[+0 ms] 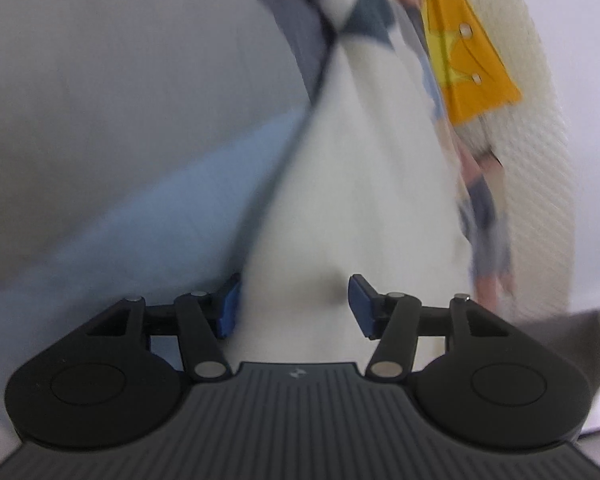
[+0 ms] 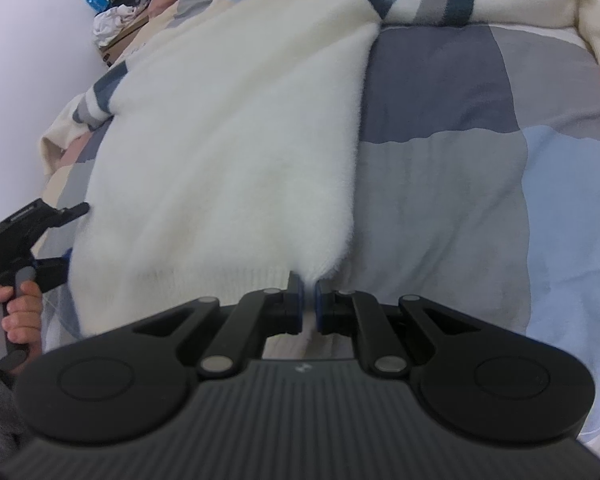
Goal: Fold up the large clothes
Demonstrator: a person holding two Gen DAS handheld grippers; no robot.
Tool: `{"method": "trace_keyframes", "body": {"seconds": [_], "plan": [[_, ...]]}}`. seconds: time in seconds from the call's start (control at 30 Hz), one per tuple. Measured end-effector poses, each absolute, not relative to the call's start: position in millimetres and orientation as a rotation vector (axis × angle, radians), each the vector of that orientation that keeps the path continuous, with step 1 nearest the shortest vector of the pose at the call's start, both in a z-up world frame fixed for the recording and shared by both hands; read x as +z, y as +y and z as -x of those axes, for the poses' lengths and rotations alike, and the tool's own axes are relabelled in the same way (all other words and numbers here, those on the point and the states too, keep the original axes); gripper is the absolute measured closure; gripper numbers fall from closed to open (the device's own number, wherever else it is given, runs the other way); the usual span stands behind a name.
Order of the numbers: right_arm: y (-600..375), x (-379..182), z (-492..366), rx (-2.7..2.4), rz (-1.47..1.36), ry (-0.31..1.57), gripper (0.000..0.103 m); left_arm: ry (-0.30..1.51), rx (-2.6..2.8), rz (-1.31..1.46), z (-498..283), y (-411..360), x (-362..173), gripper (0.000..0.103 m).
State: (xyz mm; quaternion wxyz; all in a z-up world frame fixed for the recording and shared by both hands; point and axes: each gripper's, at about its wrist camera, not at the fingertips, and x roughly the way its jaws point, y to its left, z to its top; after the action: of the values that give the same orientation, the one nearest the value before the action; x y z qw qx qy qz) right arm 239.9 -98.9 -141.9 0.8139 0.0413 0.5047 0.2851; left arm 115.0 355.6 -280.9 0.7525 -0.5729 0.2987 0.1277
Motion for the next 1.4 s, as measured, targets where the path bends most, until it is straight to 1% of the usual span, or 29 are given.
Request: {"method": "trace_keyframes", "body": {"seconds": [0.2,0.47,0.63,0.7,0.73,0.77,0.83,0.9,0.97,1.0,1.03,1.07,1.2,1.4], "plan": [[-104,-143,-244,0.618,-0.129,1.083,0.094,0.617,0.151,1.356,-103,356,-277,0.042],[-115,-144,-249,0.617,-0.195,1.081,0.094,0.598,-0.094,1.256,-89,334,-231,0.042],[-115,-145,-250,0.612,-0.207,1.079,0.094,0.608,-0.094,1.314,-76,329,-237,0.042],[-114,-145,-250,0.611,-0.210,1.078,0.094,0.657,-0.063,1.312,-76,325,-243,0.044],[-114,-145,-250,0.610,-0.209,1.078,0.094,0.685,-0.051,1.296,-70,321,-245,0.046],[-114,-146,-250,0.608,-0.208,1.079,0.094,0.726,-0.029,1.264,-71,315,-247,0.051],[-113,-146,-251,0.602,-0.204,1.082,0.094,0.792,0.035,1.214,-72,305,-251,0.058],[-112,-146,-251,0.598,-0.197,1.082,0.094,0.837,0.083,1.163,-73,298,-255,0.060],[-111,-147,-251,0.593,-0.196,1.086,0.094,0.865,0.130,1.125,-77,295,-257,0.075],[-110,-147,-251,0.591,-0.196,1.089,0.094,0.854,0.141,1.125,-77,297,-257,0.079],[-111,-147,-252,0.592,-0.198,1.089,0.094,0.832,0.150,1.138,-75,300,-255,0.088],[-111,-146,-251,0.592,-0.199,1.088,0.094,0.807,0.164,1.152,-69,303,-252,0.092],[-109,-133,-246,0.637,-0.168,1.072,0.095,0.745,0.200,1.194,-45,319,-236,0.095],[-107,-89,-231,0.704,-0.088,0.990,0.095,0.721,0.217,1.091,-24,346,-178,0.096]]}}
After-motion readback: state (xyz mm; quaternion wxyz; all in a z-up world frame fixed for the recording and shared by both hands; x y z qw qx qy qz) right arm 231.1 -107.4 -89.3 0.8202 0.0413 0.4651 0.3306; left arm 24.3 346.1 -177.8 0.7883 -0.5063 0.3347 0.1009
